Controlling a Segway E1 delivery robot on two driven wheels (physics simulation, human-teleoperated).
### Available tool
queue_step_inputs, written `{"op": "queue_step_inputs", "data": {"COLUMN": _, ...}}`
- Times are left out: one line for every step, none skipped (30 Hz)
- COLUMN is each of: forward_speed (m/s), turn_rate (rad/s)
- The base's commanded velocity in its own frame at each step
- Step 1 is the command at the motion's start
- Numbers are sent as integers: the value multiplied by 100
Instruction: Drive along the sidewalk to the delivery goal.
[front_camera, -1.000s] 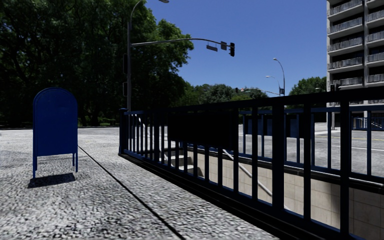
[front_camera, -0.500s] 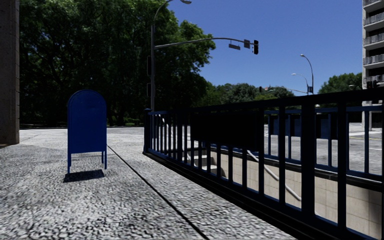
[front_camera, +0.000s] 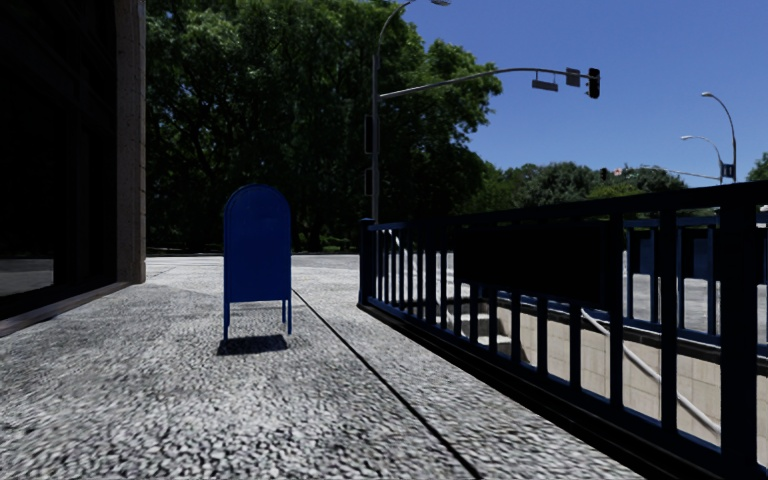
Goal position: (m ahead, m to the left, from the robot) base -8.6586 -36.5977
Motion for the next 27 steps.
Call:
{"op": "queue_step_inputs", "data": {"forward_speed": 89, "turn_rate": 50}}
{"op": "queue_step_inputs", "data": {"forward_speed": 103, "turn_rate": 50}}
{"op": "queue_step_inputs", "data": {"forward_speed": 108, "turn_rate": 50}}
{"op": "queue_step_inputs", "data": {"forward_speed": 108, "turn_rate": 50}}
{"op": "queue_step_inputs", "data": {"forward_speed": 111, "turn_rate": 50}}
{"op": "queue_step_inputs", "data": {"forward_speed": 113, "turn_rate": 50}}
{"op": "queue_step_inputs", "data": {"forward_speed": 116, "turn_rate": 50}}
{"op": "queue_step_inputs", "data": {"forward_speed": 116, "turn_rate": 50}}
{"op": "queue_step_inputs", "data": {"forward_speed": 116, "turn_rate": 50}}
{"op": "queue_step_inputs", "data": {"forward_speed": 116, "turn_rate": 50}}
{"op": "queue_step_inputs", "data": {"forward_speed": 116, "turn_rate": 50}}
{"op": "queue_step_inputs", "data": {"forward_speed": 116, "turn_rate": 50}}
{"op": "queue_step_inputs", "data": {"forward_speed": 116, "turn_rate": 50}}
{"op": "queue_step_inputs", "data": {"forward_speed": 116, "turn_rate": 50}}
{"op": "queue_step_inputs", "data": {"forward_speed": 116, "turn_rate": 50}}
{"op": "queue_step_inputs", "data": {"forward_speed": 116, "turn_rate": 50}}
{"op": "queue_step_inputs", "data": {"forward_speed": 116, "turn_rate": 50}}
{"op": "queue_step_inputs", "data": {"forward_speed": 116, "turn_rate": 52}}
{"op": "queue_step_inputs", "data": {"forward_speed": 116, "turn_rate": 55}}
{"op": "queue_step_inputs", "data": {"forward_speed": 116, "turn_rate": 55}}
{"op": "queue_step_inputs", "data": {"forward_speed": 115, "turn_rate": 56}}
{"op": "queue_step_inputs", "data": {"forward_speed": 112, "turn_rate": 57}}
{"op": "queue_step_inputs", "data": {"forward_speed": 94, "turn_rate": 58}}
{"op": "queue_step_inputs", "data": {"forward_speed": 94, "turn_rate": 58}}
{"op": "queue_step_inputs", "data": {"forward_speed": 75, "turn_rate": 70}}
{"op": "queue_step_inputs", "data": {"forward_speed": 70, "turn_rate": 73}}
{"op": "queue_step_inputs", "data": {"forward_speed": 69, "turn_rate": 74}}
